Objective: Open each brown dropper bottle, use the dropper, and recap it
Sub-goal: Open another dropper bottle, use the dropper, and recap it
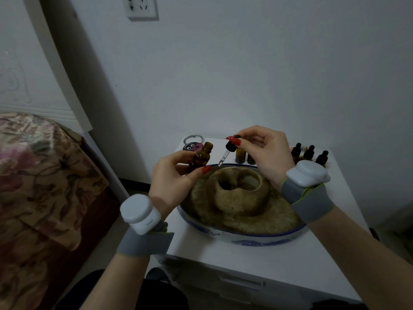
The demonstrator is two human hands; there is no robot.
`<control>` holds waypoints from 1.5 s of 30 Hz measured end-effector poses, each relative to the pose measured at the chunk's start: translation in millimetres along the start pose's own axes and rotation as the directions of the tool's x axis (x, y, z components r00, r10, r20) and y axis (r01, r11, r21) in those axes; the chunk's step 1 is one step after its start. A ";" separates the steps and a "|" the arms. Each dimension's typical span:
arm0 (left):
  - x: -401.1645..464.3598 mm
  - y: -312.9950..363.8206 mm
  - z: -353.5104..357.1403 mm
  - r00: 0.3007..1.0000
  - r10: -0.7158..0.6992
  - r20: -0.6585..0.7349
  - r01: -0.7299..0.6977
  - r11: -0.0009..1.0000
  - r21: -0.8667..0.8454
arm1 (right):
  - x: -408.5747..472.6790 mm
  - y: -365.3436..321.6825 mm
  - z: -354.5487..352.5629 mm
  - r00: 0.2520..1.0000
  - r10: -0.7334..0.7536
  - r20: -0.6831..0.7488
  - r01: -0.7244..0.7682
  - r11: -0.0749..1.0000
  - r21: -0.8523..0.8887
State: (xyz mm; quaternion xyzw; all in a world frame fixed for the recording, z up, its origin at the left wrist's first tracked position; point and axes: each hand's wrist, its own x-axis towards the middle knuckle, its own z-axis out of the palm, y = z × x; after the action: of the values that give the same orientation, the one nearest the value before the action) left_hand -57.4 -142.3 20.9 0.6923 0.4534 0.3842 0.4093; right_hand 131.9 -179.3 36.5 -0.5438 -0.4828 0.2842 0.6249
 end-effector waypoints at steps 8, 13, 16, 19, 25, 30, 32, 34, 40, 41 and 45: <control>-0.2 -0.6 -0.1 1.000 0.005 -0.006 -0.004 1.000 0.005 | -0.4 -0.3 0.7 1.000 -0.006 0.005 0.006 1.000 -0.007; -0.7 -0.2 -0.7 1.000 0.005 -0.006 -0.005 1.000 -0.003 | 0.1 1.1 0.6 1.000 -0.005 0.015 0.005 1.000 0.000; -0.3 0.3 -0.6 1.000 0.002 -0.008 -0.002 1.000 -0.001 | 0.1 1.8 1.3 1.000 -0.008 0.030 0.008 1.000 0.010; 0.0 0.1 -0.7 1.000 -0.001 -0.004 0.001 1.000 0.004 | 0.2 2.6 0.7 0.999 -0.012 0.043 0.011 1.000 0.008; 0.0 0.3 -0.5 1.000 -0.002 0.001 0.002 1.000 0.000 | -0.2 1.9 0.4 0.999 -0.020 0.048 0.020 1.000 -0.003; 0.0 -0.5 -0.2 1.000 0.004 -0.006 -0.004 1.000 0.001 | -0.2 2.0 0.1 0.999 -0.018 0.051 0.018 1.000 0.005; -0.2 -0.7 -0.3 1.000 0.007 -0.006 -0.007 1.000 -0.002 | -0.1 2.5 0.1 0.999 -0.017 0.052 0.017 1.000 0.007; -0.4 -0.8 -0.6 1.000 0.009 0.000 -0.009 1.000 -0.003 | 0.1 3.1 0.1 0.998 -0.019 0.053 0.019 1.000 0.007; 0.3 -0.6 -0.9 1.000 0.007 0.009 -0.007 1.000 0.011 | 0.4 4.7 1.3 0.998 -0.025 0.052 0.024 0.999 0.025; 0.3 -0.4 -0.8 1.000 0.010 0.010 -0.010 1.000 0.009 | 0.4 4.6 1.4 0.998 -0.025 0.052 0.023 0.999 0.027; -0.4 -0.2 -1.0 1.000 0.016 0.010 -0.016 1.000 0.002 | 0.4 4.8 0.9 0.998 -0.022 0.053 0.021 0.999 0.029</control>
State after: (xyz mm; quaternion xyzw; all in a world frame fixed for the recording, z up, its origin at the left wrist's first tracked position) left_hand -58.5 -142.4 21.0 0.6984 0.4462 0.3836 0.4074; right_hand 132.1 -177.4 32.0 -0.5218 -0.5007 0.2988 0.6226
